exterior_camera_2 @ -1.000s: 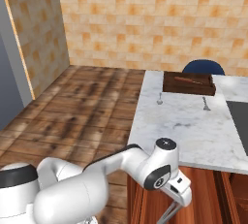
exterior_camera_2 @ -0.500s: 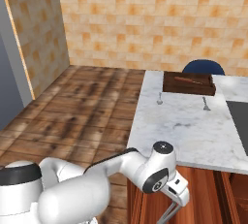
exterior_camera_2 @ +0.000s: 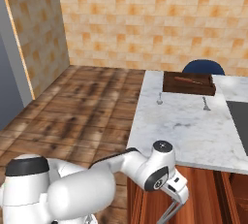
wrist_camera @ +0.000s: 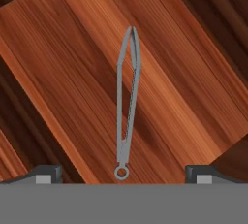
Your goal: Take the tongs from the drawer on the right and place them on the dining counter next to the tray containing the hot dog.
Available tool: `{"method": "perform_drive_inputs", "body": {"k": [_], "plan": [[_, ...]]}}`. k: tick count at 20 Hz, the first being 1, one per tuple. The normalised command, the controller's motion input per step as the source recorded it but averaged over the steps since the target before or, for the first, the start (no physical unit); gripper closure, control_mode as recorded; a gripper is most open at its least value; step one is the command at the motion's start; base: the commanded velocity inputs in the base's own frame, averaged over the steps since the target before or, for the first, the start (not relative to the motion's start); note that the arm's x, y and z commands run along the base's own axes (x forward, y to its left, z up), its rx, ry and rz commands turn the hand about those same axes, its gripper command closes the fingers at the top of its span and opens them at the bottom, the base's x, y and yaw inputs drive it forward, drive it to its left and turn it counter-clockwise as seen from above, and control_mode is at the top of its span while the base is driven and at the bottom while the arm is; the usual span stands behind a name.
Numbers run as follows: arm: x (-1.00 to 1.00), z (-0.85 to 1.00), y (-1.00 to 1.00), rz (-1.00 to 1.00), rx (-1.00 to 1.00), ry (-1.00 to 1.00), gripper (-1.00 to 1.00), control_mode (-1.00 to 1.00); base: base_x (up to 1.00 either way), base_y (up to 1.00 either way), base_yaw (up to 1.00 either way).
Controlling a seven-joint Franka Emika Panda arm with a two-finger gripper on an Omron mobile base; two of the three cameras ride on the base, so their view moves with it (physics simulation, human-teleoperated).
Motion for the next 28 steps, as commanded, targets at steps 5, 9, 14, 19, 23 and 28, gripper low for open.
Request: {"method": "perform_drive_inputs", "body": {"k": [5, 9, 14, 19, 23, 28], "plan": [[0.00, -0.12, -0.12, 0.00, 0.04, 0.00, -1.00, -1.00, 0.00, 0.00, 0.00], [0.00, -0.10, -0.15, 0.00, 0.05, 0.00, -1.00, -1.00, 0.00, 0.00, 0.00], [0.00, -0.12, -0.06, 0.00, 0.02, 0.00, -1.00, -1.00, 0.00, 0.00, 0.00], [0.00, -0.21, 0.00, 0.00, 0.00, 0.00, -1.00, -1.00, 0.00, 0.00, 0.00], [0.00, -0.24, 0.00, 0.00, 0.00, 0.00, -1.00, -1.00, 0.00, 0.00, 0.00], [0.00, -0.19, 0.00, 0.00, 0.00, 0.00, -1.00, -1.00, 0.00, 0.00, 0.00]]}}
